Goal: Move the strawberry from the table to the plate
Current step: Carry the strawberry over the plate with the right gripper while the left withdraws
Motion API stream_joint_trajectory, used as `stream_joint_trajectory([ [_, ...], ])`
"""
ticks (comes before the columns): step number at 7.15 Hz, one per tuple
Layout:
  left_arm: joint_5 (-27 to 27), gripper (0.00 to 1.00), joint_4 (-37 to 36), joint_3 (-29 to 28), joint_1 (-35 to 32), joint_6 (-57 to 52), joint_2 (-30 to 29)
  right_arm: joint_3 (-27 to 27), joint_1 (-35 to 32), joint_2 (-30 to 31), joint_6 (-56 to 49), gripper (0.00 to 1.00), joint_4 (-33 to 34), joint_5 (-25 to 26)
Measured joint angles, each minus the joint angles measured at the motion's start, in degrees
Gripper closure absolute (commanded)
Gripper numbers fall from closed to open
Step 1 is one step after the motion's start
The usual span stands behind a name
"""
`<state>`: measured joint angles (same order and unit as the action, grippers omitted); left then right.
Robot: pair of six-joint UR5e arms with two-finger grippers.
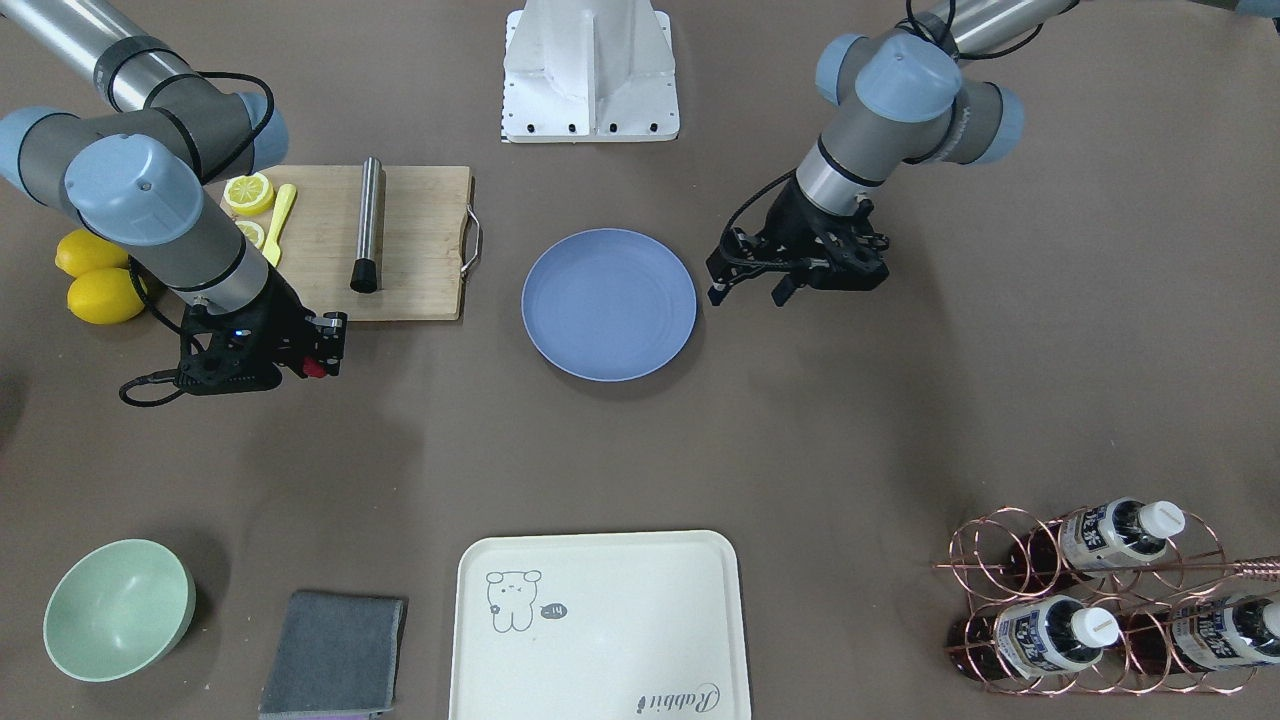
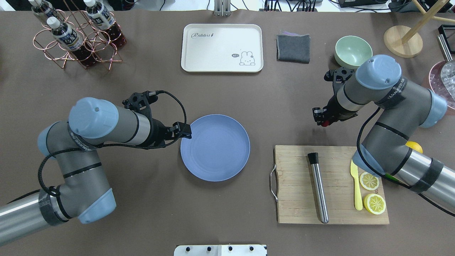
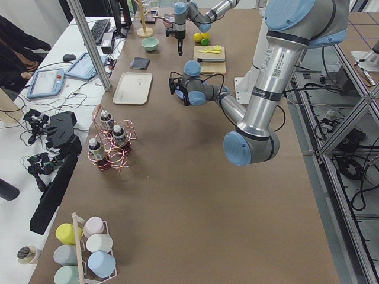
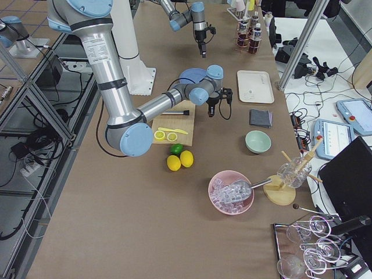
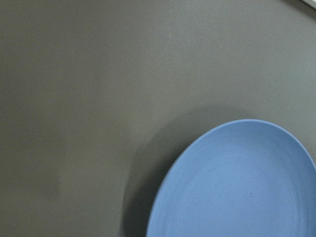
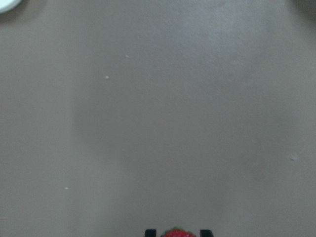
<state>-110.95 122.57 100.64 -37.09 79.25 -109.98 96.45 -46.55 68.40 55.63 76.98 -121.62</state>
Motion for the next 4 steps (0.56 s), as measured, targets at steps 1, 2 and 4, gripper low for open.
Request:
stream_joint_trajectory([
  [1,-0.22,0.02,0.00,-0.30,-3.12,-13.89,2.59,0.11,0.11,-3.35,0.21,1.00,2.74,-0.26],
  [2,-0.57,0.02,-0.10,-0.95,-7.13,-24.40,4.33,0.21,0.93,-7.33,0.76,1.00,6.22,0.14],
  [4,-6.76,0.02,-0.21,-3.78,-16.12,-30.94,4.92,0.26,4.43,-14.14,4.19,1.00,11.60,3.03],
])
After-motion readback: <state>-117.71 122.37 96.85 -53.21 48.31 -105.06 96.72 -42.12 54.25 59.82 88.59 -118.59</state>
